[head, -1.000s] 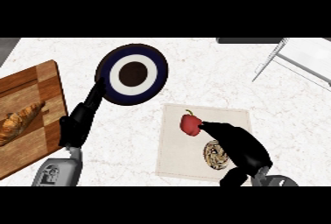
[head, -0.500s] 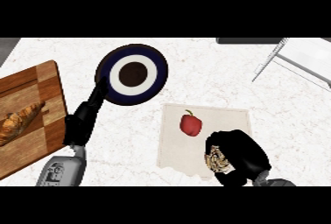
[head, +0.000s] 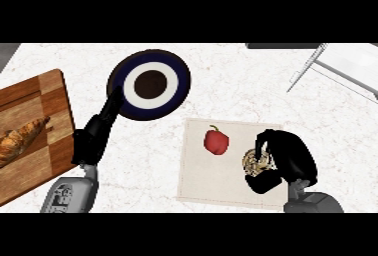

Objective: Pick the cupcake from the placemat and place it in the tiered shelf

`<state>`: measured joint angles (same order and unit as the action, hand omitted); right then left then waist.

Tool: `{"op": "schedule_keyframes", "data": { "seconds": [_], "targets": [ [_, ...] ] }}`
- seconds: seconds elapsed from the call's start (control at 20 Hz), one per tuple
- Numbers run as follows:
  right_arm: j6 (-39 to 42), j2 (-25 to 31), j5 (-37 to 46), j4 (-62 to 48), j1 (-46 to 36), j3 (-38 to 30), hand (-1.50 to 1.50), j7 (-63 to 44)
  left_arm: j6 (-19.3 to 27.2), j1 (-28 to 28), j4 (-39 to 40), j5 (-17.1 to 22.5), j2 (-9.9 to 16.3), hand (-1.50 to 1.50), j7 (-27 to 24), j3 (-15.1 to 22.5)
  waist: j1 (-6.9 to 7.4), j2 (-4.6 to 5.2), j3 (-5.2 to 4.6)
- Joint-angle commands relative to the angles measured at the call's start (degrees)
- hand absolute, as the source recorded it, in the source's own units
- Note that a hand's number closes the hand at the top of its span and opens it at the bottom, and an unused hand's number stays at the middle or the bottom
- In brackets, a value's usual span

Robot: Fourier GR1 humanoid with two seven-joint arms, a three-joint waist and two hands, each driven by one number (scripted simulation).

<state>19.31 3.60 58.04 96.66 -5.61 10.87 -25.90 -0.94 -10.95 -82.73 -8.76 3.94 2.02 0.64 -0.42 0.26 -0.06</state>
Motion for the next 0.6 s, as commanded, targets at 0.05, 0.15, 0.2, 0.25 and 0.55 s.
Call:
{"op": "schedule_keyframes", "data": {
  "seconds": [0.05,0.15,0.2,0.25,0.55],
  "targets": [
    [-12.07,-3.46,0.54,-1.35,-6.23,-9.95,1.5,-20.96,-0.64,0.33,0.21,0.12,0.17,0.0,-0.73,0.27,1.0,0.29,0.01],
    [-18.32,-3.52,0.12,-0.81,-12.06,-9.25,1.5,-27.32,-0.76,-1.83,-0.89,-0.39,0.03,0.0,1.61,1.12,2.31,-0.03,0.14],
    [-22.77,-3.54,0.01,-1.95,-13.84,-8.41,1.5,-29.65,-1.37,-0.08,0.04,0.1,-0.02,0.0,-1.08,1.1,3.13,0.23,0.08],
    [-26.04,-3.55,0.29,-1.63,-16.74,-8.66,1.5,-31.26,-0.83,0.18,-0.65,-0.84,-0.86,0.0,0.24,2.42,3.46,0.04,0.13],
    [-32.69,-3.59,11.36,-6.31,-33.56,-1.87,1.5,-47.78,-1.98,-1.08,0.52,0.69,0.16,0.0,0.36,0.69,2.89,-0.2,-0.06]
  ]
}}
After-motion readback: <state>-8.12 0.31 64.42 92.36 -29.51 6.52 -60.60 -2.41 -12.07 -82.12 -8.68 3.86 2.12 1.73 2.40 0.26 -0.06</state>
